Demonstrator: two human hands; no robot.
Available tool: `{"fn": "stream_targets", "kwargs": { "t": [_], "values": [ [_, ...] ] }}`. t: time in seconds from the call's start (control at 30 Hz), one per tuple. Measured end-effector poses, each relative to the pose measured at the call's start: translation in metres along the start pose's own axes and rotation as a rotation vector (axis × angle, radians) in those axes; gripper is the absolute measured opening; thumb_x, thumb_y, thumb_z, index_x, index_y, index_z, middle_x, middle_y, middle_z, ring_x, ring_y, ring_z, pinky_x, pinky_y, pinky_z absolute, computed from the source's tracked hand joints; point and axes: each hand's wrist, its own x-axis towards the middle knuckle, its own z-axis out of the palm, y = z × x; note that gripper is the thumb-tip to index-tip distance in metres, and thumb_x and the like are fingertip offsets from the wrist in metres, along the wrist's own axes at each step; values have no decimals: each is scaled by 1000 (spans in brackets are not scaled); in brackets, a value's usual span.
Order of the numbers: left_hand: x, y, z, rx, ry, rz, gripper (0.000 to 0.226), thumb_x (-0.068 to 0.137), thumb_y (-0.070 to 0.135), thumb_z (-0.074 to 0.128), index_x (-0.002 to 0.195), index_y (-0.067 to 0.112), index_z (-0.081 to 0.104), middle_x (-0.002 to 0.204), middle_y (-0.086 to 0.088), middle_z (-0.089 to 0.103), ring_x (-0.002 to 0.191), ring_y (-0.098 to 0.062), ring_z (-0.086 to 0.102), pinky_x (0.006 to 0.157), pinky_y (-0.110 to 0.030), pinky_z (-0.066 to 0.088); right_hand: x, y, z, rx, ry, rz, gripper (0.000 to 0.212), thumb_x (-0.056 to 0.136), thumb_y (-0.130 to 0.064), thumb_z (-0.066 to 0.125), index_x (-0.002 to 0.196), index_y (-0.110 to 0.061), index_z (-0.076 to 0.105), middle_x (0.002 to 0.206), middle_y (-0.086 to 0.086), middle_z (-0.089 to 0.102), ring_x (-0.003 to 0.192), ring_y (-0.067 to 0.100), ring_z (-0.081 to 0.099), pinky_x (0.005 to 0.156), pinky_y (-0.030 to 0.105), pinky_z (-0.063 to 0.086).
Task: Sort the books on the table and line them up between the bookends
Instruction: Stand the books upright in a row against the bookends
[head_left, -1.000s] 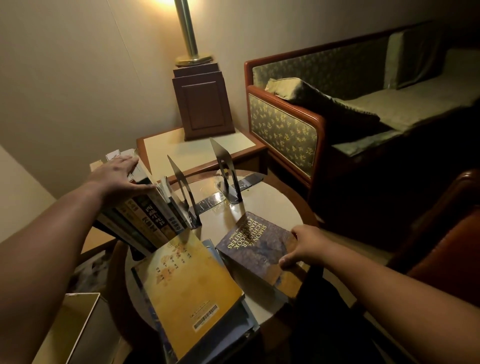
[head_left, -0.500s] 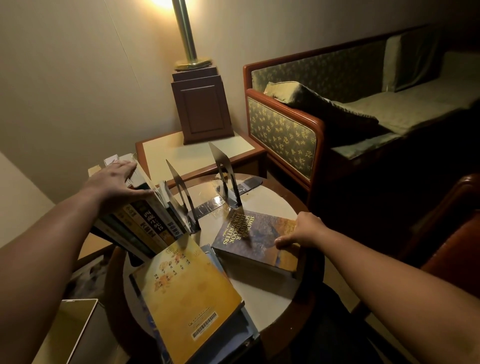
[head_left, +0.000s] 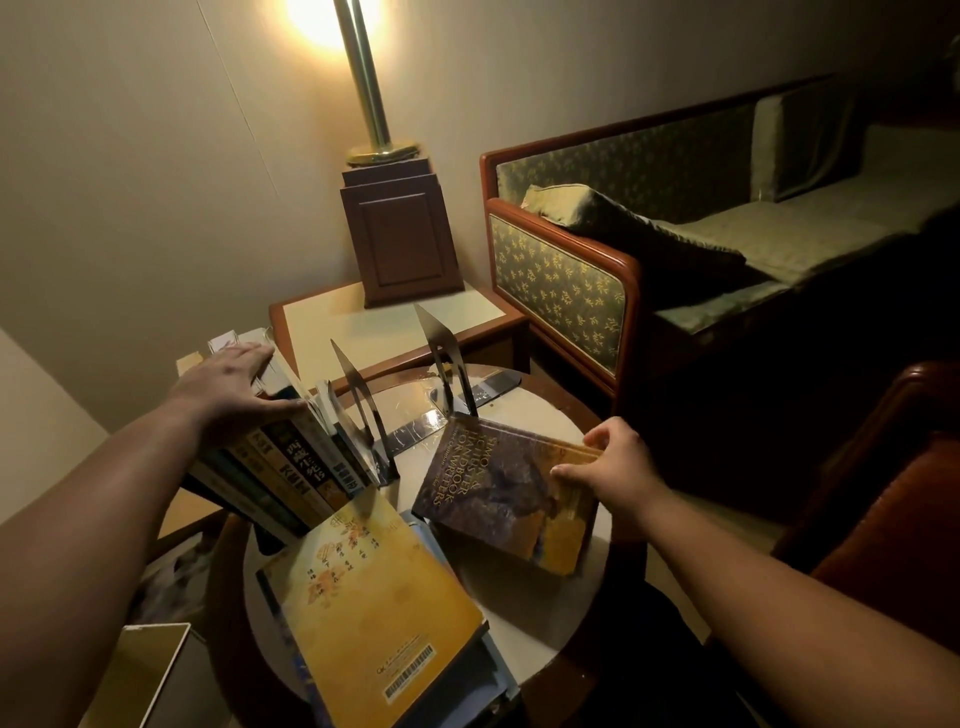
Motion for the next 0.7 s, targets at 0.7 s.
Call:
{"fn": "stream_targets", "kwargs": {
  "t": [0.7],
  "values": [
    [-2, 3, -4, 6, -23, -18, 122, 57, 82, 53, 156, 20, 20, 164, -3, 17, 151, -24, 14, 120, -46, 21, 41, -175, -13, -541, -439, -800, 69, 71, -10, 87, 130, -17, 52, 120, 4, 63, 107, 19, 63, 77, 26, 60]
  ]
}}
